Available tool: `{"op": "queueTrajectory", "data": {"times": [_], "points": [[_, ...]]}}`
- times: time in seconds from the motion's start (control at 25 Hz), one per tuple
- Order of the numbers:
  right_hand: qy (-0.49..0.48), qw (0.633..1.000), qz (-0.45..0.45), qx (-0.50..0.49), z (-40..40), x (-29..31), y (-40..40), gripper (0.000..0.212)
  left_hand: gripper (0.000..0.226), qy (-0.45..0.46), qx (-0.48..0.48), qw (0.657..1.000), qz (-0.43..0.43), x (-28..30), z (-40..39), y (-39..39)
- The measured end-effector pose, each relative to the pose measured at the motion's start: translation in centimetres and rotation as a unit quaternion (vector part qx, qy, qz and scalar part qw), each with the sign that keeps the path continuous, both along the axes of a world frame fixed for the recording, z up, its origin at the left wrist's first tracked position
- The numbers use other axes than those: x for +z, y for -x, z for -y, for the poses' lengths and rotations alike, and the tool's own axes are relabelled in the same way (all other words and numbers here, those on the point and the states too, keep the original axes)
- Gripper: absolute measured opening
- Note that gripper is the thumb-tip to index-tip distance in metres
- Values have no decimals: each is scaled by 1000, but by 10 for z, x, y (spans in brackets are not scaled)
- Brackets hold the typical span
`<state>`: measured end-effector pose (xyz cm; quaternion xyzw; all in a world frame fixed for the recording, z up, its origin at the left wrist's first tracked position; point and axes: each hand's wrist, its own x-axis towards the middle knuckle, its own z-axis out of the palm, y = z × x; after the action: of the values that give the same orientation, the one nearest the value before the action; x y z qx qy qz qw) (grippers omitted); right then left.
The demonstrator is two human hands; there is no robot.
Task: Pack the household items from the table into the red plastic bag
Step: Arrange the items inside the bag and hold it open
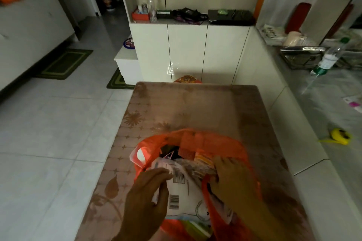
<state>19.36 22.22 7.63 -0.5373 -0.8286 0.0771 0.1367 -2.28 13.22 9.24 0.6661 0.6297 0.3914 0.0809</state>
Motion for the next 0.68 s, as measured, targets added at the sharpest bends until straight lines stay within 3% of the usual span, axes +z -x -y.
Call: {"op": "queueTrajectory", "data": {"times": [0.08, 0.16, 0.24, 0.32, 0.36, 0.44, 0.52, 0.6, 0.64, 0.68], "points": [[-16, 999, 50, -13, -2, 2, 17, 53, 37, 26, 57, 996, -65, 20, -1, 14], [-44, 997, 58, 23, 5, 0, 24, 72, 55, 119, 145, 977, -97, 30, -11, 28], [-27, 1000, 8, -2, 26, 7, 20, 71, 41, 156, 141, 973, -91, 29, -18, 44], [-3, 997, -37, -72, 54, 9, 8, 44, 7, 125, 103, 987, -19, 32, -19, 56], [3, 995, 1, -96, 66, 8, 1, 44, 14, 133, 98, 985, 45, 37, -21, 58], [148, 980, 81, -102, 81, 5, -12, 52, 23, 163, 110, 967, 160, 48, -25, 57], [267, 954, 75, -113, 84, -6, -21, 35, 25, 187, 104, 950, 227, 61, -32, 56], [262, 959, -24, -108, 79, -6, -26, 13, 26, 208, 64, 931, 294, 73, -37, 55], [245, 956, -112, -119, 73, 1, -30, 13, 27, 211, 52, 918, 332, 77, -39, 55], [267, 925, -229, -146, 63, 14, -34, 13, 27, 211, 49, 905, 367, 80, -42, 56]]}}
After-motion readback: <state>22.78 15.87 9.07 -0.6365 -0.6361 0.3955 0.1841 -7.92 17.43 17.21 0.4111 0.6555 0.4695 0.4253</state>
